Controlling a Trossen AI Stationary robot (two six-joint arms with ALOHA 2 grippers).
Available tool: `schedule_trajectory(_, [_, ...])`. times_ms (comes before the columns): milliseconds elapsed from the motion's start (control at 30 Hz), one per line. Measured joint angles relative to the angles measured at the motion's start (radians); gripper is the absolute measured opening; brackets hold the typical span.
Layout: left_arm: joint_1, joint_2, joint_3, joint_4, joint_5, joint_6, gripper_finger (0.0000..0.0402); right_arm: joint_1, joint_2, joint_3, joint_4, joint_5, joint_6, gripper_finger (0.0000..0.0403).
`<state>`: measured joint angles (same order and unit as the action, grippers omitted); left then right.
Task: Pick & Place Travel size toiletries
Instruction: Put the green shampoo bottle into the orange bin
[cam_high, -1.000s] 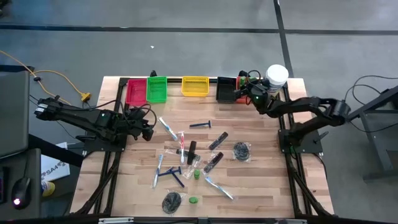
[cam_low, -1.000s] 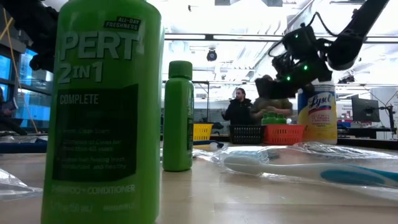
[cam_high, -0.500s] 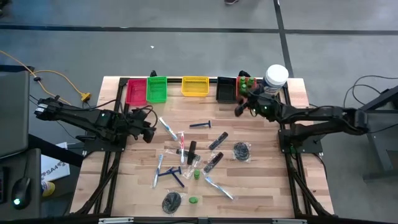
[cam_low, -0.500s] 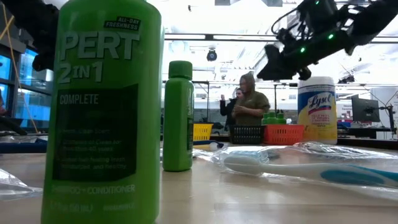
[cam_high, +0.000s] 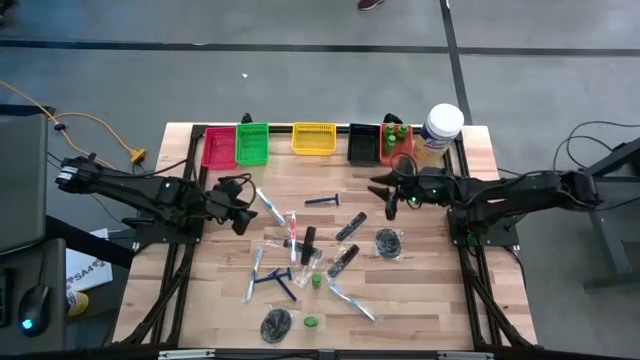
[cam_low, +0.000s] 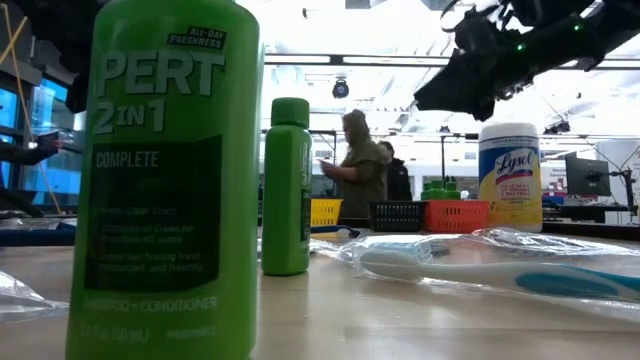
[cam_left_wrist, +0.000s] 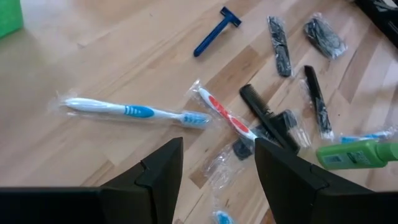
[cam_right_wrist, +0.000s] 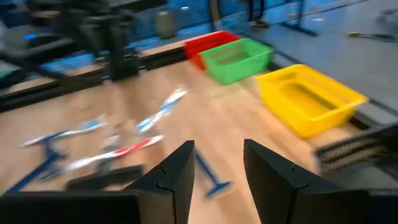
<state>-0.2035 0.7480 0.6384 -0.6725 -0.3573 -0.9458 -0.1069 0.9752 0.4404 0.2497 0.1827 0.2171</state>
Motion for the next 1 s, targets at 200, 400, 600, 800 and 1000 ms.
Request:
schedule_trajectory(200, [0.000,0.003,0.000,0.001,0.000,-0.025,0.0193,0.083,0.000,0.033,-0.036,-0.037,-0.019,0.0128])
schedule_trajectory(400, [0.000,0.003,0.000,0.000,0.000,-0.050,0.0193,0.141,0.014,0.132,-0.128,-0.058,-0.108,0.0128])
schedule_trajectory(600, [0.000,0.003,0.000,-0.003,0.000,-0.047,0.0193,0.184,0.089,0.230,-0.218,-0.199,-0.197,0.0137])
schedule_trajectory(800, [0.000,0.001,0.000,-0.043,0.008,-0.028,0.0193,0.272,0.242,0.387,-0.341,-0.240,-0.276,0.0202])
schedule_trajectory(1000, [0.000,-0.032,0.000,-0.067,0.015,-0.020,0.0193,0.368,0.429,0.590,-0.486,-0.230,-0.437,0.0252])
